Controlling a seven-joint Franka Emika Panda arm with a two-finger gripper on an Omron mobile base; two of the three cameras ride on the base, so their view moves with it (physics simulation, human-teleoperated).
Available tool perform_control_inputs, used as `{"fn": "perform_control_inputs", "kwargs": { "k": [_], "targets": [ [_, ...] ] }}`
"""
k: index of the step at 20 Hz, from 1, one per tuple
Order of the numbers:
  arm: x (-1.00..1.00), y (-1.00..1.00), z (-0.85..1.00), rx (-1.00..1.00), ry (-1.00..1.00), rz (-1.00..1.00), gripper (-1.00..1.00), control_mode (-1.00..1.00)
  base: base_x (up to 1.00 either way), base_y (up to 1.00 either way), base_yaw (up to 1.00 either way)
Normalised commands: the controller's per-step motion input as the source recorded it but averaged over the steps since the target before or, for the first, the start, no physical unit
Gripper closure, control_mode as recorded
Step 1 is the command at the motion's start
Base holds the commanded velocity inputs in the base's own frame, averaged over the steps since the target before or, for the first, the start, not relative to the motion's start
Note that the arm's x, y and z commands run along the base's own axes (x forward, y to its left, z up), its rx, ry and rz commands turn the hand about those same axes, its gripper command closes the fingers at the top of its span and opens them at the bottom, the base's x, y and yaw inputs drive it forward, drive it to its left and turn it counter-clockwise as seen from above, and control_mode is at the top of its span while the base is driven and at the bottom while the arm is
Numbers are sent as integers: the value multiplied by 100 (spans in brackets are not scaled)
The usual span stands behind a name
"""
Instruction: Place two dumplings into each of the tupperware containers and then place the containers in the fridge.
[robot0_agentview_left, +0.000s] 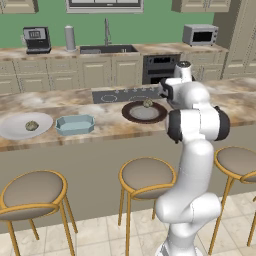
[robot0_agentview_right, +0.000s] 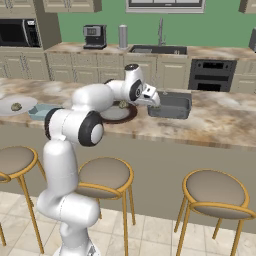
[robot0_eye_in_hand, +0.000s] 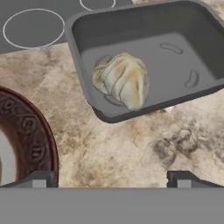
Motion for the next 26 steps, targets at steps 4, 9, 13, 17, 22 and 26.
{"fn": "perform_control_inputs", "kwargs": {
  "k": [4,9,13,17,22,26],
  "targets": [
    [40,0,3,1,0,0,-100,-100,0,0,0],
    [29,0,24,2,0,0,-100,-100,0,0,0],
    [23,0,4,0,0,0,-100,-100,0,0,0],
    [-3,0,0,0,0,0,-100,-100,0,0,0],
    [-23,0,0,0,0,0,-100,-100,0,0,0],
    [-10,0,-29,0,0,0,-100,-100,0,0,0]
  ]
}}
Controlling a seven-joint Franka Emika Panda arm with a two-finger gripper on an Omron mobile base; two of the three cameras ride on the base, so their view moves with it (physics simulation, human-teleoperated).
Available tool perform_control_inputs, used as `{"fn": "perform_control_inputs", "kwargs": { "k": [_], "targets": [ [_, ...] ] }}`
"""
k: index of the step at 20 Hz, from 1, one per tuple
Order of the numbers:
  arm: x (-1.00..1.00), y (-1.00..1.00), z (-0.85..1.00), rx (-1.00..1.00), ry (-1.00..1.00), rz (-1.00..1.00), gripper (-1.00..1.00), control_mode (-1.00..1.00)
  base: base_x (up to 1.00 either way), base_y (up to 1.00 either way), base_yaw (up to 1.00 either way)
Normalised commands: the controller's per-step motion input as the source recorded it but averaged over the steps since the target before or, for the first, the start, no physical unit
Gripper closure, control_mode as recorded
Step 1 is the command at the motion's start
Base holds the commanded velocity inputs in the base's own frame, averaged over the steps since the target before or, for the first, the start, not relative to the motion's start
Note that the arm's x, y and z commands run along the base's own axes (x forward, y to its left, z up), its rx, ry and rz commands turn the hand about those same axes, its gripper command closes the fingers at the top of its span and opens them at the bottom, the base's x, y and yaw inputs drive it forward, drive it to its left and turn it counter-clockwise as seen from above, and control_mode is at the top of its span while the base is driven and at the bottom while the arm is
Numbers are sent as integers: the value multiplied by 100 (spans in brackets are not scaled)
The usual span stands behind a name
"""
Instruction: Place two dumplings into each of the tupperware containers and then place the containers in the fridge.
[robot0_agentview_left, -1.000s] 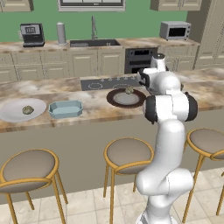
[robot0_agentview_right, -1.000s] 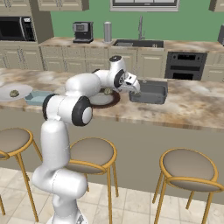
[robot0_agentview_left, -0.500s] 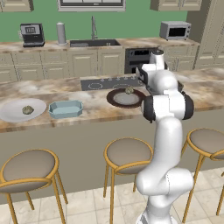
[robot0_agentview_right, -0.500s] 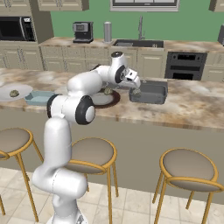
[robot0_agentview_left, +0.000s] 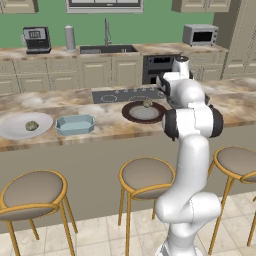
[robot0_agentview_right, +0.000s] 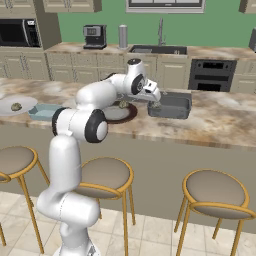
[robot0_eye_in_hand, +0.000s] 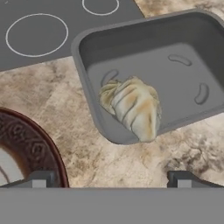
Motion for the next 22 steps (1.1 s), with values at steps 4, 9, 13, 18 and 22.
{"fn": "perform_control_inputs", "kwargs": {
  "k": [4,9,13,18,22],
  "targets": [
    [-3,0,-33,0,0,0,-100,-100,0,0,0],
    [17,0,-3,0,0,0,-100,-100,0,0,0],
    [22,-3,0,0,0,0,-100,-100,0,0,0],
    [19,-2,5,0,0,0,-100,-100,0,0,0],
    [21,0,0,0,0,0,-100,-100,0,0,0]
  ]
}}
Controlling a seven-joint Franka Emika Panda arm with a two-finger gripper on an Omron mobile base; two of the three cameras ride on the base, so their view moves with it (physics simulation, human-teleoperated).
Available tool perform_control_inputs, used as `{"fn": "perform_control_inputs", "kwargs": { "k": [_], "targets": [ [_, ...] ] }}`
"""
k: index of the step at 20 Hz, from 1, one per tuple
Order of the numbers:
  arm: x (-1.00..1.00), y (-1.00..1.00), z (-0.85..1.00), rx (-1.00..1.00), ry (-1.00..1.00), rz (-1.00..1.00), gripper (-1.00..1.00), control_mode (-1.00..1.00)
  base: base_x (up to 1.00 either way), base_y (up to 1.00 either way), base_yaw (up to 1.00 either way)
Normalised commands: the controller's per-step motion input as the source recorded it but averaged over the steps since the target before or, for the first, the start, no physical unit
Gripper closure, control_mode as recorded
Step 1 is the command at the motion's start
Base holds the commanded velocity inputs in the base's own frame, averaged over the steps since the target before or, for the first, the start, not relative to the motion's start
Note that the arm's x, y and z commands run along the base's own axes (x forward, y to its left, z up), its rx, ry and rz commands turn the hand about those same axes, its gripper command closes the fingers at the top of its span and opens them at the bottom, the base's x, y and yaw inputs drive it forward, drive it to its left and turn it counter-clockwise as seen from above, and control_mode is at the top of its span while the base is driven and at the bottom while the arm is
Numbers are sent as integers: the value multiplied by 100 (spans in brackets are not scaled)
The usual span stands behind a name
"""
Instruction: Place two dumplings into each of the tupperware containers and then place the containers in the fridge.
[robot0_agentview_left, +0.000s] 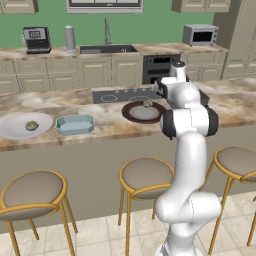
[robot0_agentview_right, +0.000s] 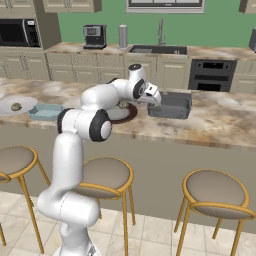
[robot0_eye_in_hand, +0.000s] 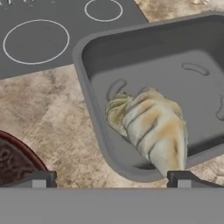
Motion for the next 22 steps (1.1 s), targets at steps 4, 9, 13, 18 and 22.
{"fn": "perform_control_inputs", "kwargs": {
  "k": [4,9,13,18,22],
  "targets": [
    [16,-3,-6,0,0,0,-100,-100,0,0,0],
    [17,-1,-10,0,0,0,-100,-100,0,0,0],
    [16,0,-11,0,0,0,-100,-100,0,0,0],
    [0,0,-15,0,3,0,-100,-100,0,0,0],
    [0,4,-14,0,10,0,-100,-100,0,0,0]
  ]
}}
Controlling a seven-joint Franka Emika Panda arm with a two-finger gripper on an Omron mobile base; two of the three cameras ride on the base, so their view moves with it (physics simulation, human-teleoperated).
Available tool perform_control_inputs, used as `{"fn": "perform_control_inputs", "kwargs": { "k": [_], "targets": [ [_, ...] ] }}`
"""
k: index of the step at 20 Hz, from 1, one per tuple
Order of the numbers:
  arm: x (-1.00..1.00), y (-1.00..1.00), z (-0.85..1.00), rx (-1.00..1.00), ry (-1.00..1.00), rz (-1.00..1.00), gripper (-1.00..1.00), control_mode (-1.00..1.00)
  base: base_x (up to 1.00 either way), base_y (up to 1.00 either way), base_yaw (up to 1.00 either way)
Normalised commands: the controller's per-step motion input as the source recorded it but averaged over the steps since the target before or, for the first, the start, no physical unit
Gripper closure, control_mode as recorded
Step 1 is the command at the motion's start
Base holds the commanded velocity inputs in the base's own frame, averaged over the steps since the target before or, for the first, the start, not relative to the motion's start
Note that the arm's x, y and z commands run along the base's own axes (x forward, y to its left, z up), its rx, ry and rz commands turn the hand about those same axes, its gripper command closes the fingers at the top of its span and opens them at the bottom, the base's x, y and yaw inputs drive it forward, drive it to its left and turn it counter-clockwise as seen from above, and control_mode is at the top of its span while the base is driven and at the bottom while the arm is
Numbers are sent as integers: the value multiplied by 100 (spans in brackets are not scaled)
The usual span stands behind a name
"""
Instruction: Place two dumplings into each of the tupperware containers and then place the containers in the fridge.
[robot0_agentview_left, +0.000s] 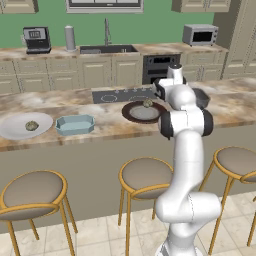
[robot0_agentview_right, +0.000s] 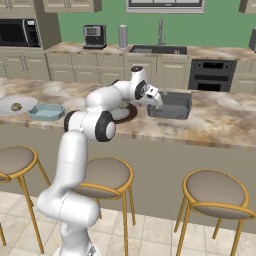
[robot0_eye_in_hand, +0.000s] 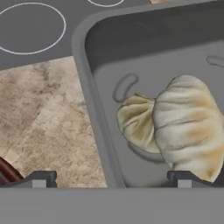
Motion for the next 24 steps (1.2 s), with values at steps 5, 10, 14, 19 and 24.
{"fn": "perform_control_inputs", "kwargs": {
  "k": [5,10,14,19,24],
  "targets": [
    [0,0,-13,0,9,0,-100,-100,0,0,0],
    [0,0,-15,0,7,0,-100,-100,0,0,0],
    [0,0,-25,0,1,0,-100,-100,0,0,0],
    [0,0,-26,0,0,0,100,-100,0,0,0],
    [0,0,-1,0,0,0,100,-100,0,0,0]
  ]
}}
